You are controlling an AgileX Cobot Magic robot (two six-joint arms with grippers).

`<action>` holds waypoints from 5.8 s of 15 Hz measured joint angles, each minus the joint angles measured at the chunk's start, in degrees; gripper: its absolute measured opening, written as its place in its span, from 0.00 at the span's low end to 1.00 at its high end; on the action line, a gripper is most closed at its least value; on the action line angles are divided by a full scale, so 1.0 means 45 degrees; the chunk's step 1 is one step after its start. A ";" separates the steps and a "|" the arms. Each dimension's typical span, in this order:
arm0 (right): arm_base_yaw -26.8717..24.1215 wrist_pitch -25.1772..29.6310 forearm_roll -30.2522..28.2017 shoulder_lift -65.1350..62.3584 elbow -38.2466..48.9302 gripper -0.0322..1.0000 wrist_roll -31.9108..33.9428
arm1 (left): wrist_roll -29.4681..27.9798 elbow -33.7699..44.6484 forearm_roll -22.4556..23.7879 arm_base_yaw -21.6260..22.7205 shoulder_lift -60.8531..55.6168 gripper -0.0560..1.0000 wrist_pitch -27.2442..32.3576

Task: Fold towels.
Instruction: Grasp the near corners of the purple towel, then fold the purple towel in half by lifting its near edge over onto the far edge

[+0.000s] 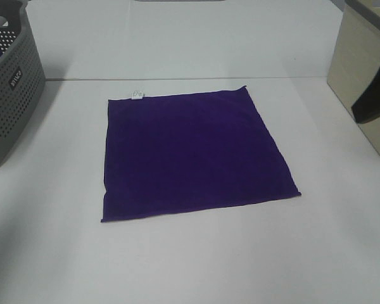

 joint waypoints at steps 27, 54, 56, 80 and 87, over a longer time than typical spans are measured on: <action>-0.3667 -0.1031 0.6162 1.0593 -0.1923 0.83 -0.6926 | 0.5806 -0.1986 -0.7232 -0.2470 1.1879 0.97 -0.4495; 0.1222 -0.3183 0.5411 1.2198 -0.2457 0.05 -0.4596 | -0.0968 -0.6213 -0.4762 -0.5730 1.4922 0.06 -0.2661; 0.1222 -0.3094 0.5475 1.2198 -0.2457 0.05 -0.4520 | -0.0598 -0.6213 -0.4749 -0.5730 1.4922 0.06 -0.2636; 0.1337 -0.1923 0.3794 1.3687 -1.1828 0.05 -0.2114 | 0.1655 -1.5355 0.0917 -0.4851 1.6934 0.06 -0.2012; 0.1337 -0.1948 0.3578 1.5241 -1.2860 0.05 -0.2088 | 0.1974 -1.7087 0.1668 -0.4851 1.8449 0.07 -0.1693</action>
